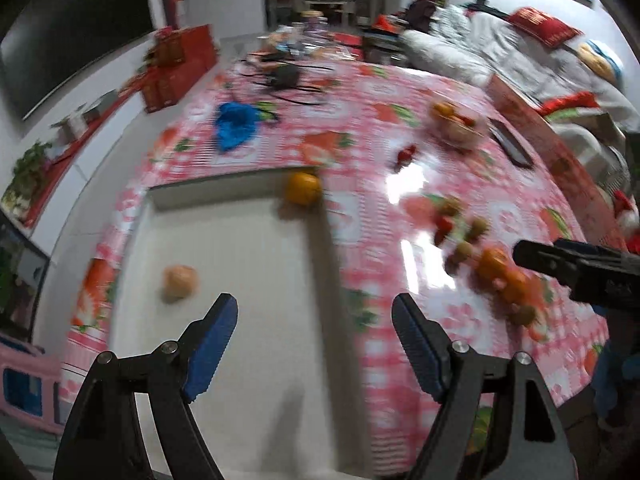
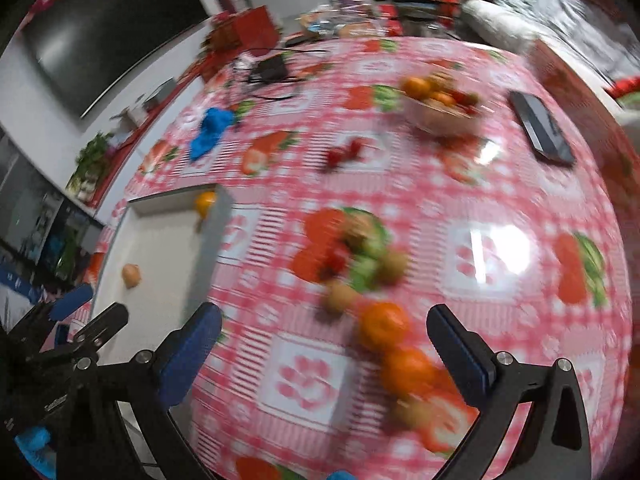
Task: Organize fruits
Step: 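Move both open tools back toward the fruits on the tablecloth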
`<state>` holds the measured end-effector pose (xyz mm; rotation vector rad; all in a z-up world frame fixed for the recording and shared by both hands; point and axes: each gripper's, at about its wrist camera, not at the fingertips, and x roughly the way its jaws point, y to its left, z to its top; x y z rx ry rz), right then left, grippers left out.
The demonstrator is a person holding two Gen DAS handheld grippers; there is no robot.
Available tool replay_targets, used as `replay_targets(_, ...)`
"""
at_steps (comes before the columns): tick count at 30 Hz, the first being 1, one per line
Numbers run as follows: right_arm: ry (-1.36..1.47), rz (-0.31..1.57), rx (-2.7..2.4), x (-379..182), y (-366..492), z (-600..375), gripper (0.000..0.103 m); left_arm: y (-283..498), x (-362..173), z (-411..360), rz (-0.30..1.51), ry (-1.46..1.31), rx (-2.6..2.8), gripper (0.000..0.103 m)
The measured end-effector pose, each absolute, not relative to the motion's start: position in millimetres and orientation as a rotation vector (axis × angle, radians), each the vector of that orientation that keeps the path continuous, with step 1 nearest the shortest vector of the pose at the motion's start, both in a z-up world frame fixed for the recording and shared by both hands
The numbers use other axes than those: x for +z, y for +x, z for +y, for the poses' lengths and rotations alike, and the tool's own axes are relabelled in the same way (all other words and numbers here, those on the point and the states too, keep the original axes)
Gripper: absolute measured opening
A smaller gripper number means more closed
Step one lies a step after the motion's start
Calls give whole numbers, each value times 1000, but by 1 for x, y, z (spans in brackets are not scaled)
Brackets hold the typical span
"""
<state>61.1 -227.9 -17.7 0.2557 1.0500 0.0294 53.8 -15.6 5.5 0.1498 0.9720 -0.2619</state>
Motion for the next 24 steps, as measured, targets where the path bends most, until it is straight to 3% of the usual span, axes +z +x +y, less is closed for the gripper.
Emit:
replay_targets(10,237,1092,-117,-55,-10,-282,103,12,-57,-91,1049,258,-356,83)
replay_targets(24,114,1100,-102,-88,-1,-250,103,29,-70,-70,1075,250,-270,84)
